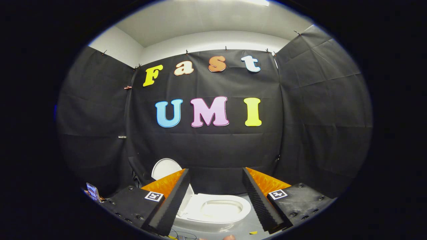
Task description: Open the toilet lid.
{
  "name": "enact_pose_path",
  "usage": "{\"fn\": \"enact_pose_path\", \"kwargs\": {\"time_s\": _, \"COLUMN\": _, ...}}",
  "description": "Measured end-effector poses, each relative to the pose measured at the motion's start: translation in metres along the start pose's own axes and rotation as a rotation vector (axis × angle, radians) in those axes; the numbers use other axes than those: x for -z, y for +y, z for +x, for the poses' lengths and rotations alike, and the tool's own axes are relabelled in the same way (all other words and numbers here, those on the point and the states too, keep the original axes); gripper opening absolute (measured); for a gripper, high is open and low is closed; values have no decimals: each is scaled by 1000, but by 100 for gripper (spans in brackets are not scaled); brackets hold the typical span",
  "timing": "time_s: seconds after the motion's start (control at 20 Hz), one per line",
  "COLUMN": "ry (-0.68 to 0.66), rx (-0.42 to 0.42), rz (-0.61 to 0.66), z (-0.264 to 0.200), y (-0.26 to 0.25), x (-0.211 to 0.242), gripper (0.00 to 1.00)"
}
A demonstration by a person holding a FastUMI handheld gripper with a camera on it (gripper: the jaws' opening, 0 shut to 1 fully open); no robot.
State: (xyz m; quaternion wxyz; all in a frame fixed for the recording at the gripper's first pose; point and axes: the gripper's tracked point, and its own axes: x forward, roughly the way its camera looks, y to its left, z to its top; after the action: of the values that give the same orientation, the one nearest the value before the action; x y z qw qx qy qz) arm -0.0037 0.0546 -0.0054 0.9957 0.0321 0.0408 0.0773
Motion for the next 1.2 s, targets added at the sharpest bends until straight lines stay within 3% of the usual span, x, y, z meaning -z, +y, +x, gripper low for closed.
{"fn": "enact_pose_path", "kwargs": {"time_s": 1.2, "ry": -5, "rx": 17, "rz": 25, "z": -1, "y": -8, "x": 1, "gripper": 98}}
